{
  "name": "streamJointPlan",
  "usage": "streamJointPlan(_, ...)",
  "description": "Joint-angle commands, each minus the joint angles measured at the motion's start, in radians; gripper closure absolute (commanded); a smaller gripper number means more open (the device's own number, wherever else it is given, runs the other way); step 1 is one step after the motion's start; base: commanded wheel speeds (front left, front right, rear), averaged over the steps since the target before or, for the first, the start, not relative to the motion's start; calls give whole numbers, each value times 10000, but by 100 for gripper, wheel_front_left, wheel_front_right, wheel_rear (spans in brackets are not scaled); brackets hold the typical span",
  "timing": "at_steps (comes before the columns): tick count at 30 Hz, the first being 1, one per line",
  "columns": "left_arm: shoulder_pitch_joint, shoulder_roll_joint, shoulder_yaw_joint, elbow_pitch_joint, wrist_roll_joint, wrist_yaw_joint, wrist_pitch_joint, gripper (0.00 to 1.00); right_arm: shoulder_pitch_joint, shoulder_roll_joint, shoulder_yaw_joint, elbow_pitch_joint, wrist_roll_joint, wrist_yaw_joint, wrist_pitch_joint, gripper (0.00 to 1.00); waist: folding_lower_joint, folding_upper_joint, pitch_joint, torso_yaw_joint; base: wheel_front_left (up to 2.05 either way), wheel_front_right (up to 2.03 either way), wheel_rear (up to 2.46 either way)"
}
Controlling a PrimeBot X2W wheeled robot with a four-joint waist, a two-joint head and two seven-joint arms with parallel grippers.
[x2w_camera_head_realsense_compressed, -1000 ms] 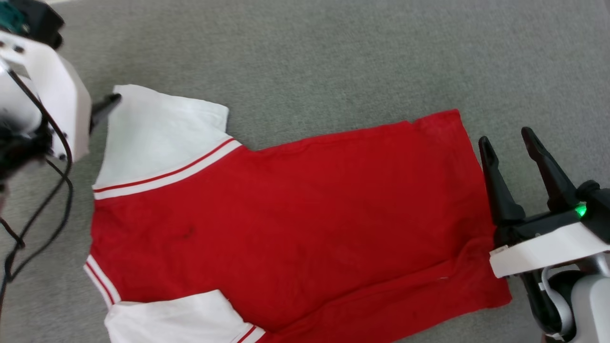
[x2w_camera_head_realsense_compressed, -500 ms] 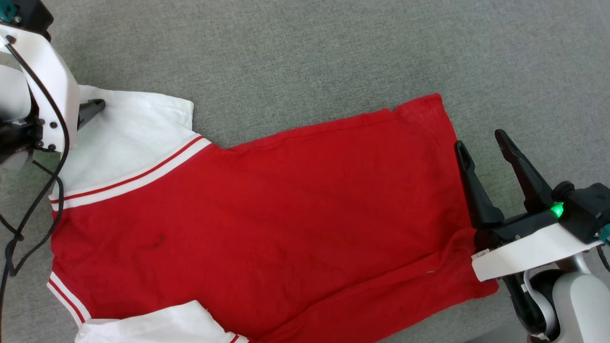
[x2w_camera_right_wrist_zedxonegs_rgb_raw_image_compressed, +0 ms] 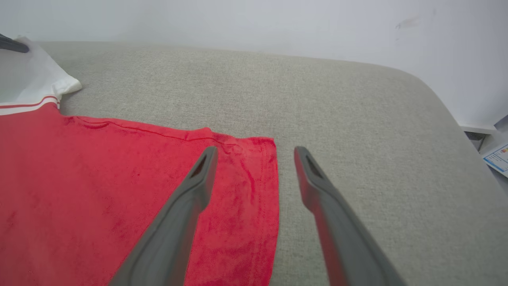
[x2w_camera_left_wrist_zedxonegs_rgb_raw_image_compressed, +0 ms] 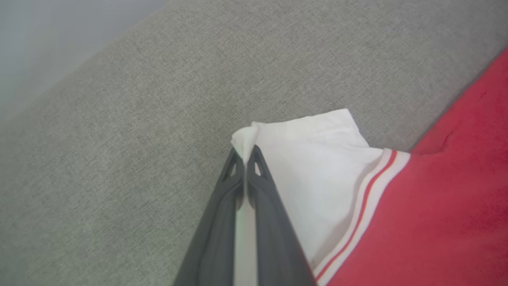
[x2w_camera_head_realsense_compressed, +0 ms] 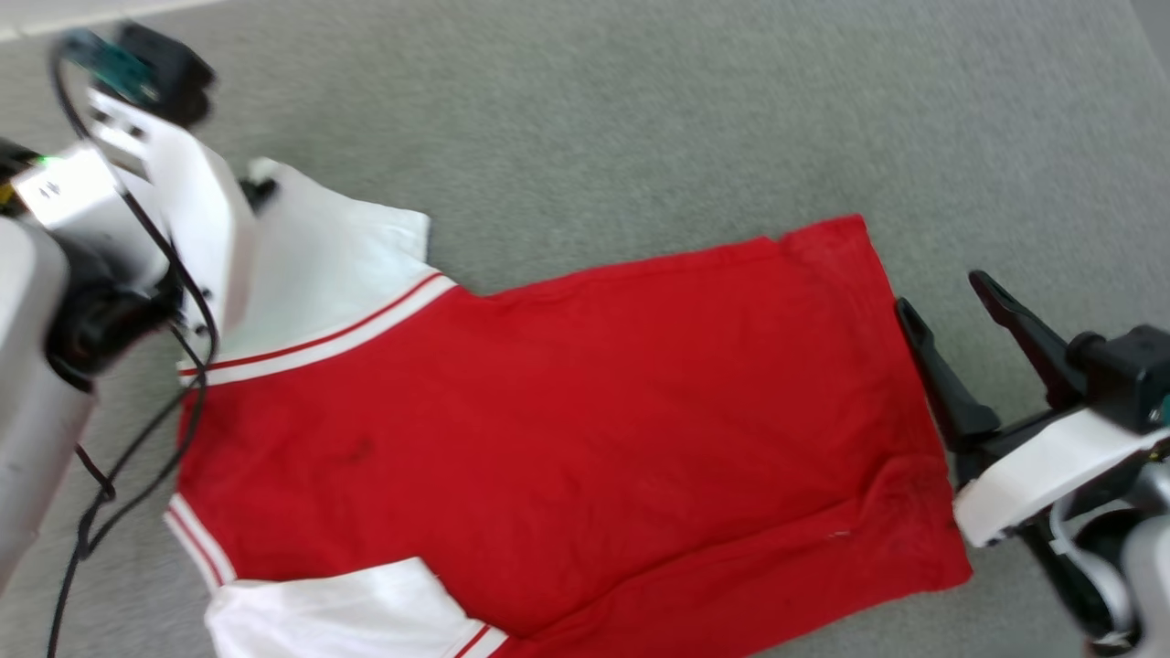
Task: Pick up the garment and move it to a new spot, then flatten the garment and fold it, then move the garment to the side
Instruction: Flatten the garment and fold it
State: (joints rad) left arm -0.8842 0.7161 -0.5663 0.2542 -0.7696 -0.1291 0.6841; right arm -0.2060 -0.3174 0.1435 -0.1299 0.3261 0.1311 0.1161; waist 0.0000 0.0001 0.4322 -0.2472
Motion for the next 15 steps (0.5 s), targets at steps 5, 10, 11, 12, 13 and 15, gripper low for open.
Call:
streamJointPlan(5, 246, 210, -607, -925, -215, -11, -885, 100, -477, -1240, -17, -282, 845, -7, 2376, 0, 0, -1, -752, 819, 0, 0, 0)
streamJointPlan(10, 533, 423, -923, -2007, -320, -13, -1426, 100, -1016, -2121, -263, -287, 1429, -7, 4837, 0, 0, -1, -986, 1434, 0, 0, 0)
streamJointPlan(11, 583, 466, -935, -2245, -356, -13, -1486, 100, -1120, -2256, -267, -273, 1507, -6, 5344, 0, 0, -1, -986, 1552, 0, 0, 0)
streamJointPlan(12, 630, 506, -949, -2496, -371, -13, -1526, 100, -1260, -2391, -336, -206, 1540, -7, 5821, 0, 0, -1, -968, 1677, 0, 0, 0)
streamJointPlan(13, 693, 552, -966, -2696, -387, -13, -1546, 100, -1393, -2488, -396, -136, 1568, -7, 6240, 0, 0, -1, -940, 1796, 0, 0, 0)
streamJointPlan(15, 820, 595, -1011, -3179, -337, -3, -1675, 100, -1600, -2524, -581, 106, 1615, -7, 7046, 0, 0, -1, -877, 2023, 0, 0, 0)
